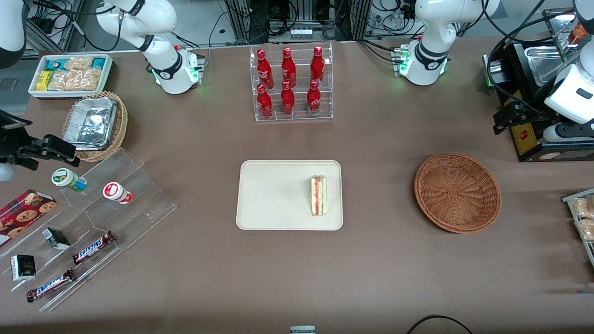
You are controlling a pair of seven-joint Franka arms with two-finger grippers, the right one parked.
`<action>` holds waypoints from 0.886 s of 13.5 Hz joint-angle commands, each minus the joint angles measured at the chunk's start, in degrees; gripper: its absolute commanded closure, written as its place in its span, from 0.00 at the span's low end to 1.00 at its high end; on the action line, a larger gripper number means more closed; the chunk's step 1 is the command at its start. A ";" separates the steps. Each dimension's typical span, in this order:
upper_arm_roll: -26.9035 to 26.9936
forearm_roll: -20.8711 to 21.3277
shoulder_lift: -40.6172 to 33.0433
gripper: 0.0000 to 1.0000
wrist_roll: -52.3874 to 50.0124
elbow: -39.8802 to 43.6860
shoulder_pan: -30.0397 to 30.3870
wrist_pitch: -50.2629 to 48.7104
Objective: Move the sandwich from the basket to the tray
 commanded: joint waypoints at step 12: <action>-0.06 -0.21 -1.40 0.00 -0.31 0.88 -1.10 -0.31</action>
